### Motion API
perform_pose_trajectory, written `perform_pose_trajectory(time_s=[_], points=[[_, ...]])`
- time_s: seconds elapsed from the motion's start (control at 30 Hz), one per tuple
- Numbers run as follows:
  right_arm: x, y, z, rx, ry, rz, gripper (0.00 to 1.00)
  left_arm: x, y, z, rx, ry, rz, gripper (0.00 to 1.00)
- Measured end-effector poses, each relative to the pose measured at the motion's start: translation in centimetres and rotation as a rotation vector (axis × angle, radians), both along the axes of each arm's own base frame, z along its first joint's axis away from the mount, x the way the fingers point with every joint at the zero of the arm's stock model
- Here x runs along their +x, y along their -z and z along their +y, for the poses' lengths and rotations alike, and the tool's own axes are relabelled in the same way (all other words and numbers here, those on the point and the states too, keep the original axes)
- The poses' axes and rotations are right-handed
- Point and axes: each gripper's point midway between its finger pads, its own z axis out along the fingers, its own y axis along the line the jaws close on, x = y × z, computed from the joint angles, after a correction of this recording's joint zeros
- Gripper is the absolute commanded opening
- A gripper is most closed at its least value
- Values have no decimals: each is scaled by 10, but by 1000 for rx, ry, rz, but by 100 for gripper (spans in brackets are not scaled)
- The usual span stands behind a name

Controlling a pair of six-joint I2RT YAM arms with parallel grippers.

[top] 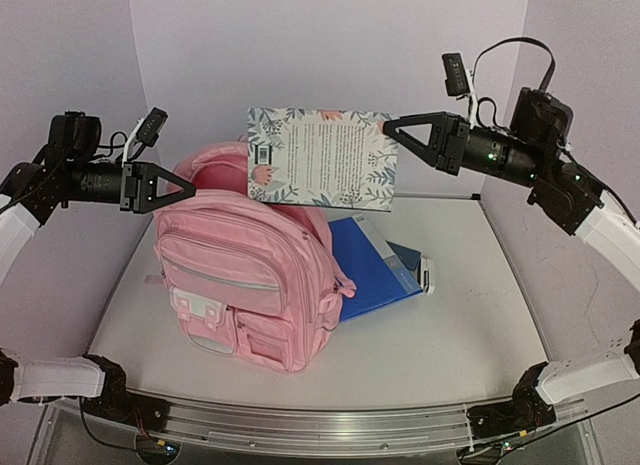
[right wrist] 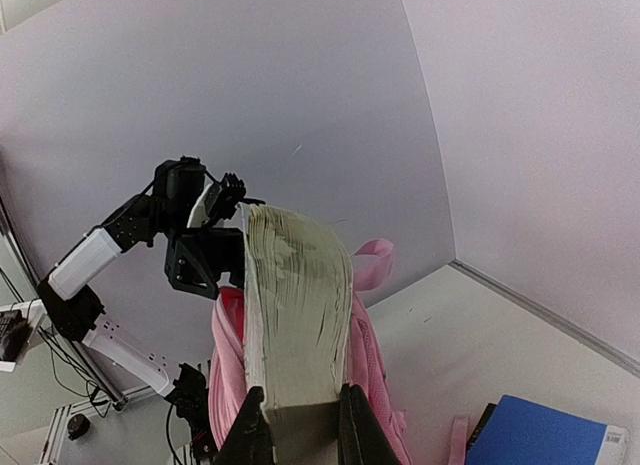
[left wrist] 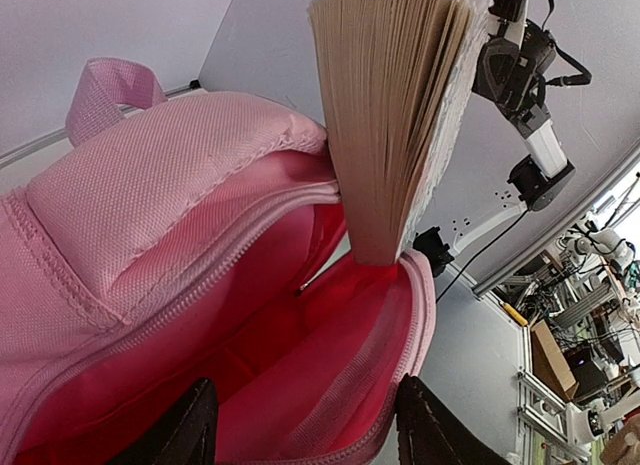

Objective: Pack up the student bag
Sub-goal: Place the book in the student bag.

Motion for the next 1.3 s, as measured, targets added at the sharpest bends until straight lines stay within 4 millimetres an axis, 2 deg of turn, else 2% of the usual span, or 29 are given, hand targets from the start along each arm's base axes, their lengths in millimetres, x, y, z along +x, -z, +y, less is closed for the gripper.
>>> perform_pose_trajectory(time_s=[0.37, 0.63, 0.87, 1.07, 1.2, 1.3], points=[[4, 51, 40, -186, -26, -11, 0, -2, 1, 1, 4, 3, -2, 58], [-5, 82, 90, -293, -15, -37, 0, -2, 1, 1, 6, 8, -13, 57], [1, 118, 135, -377, -8, -27, 0, -2, 1, 1, 6, 8, -14, 57], [6, 152, 163, -410, -29, -7, 1, -2, 1, 0, 7, 8, -13, 57], [9, 167, 174, -408, -33, 15, 36, -1, 2, 0, 8, 9, -11, 57], [10, 170, 177, -385, -33, 33, 55, 0, 3, 0, 9, 10, -9, 57]])
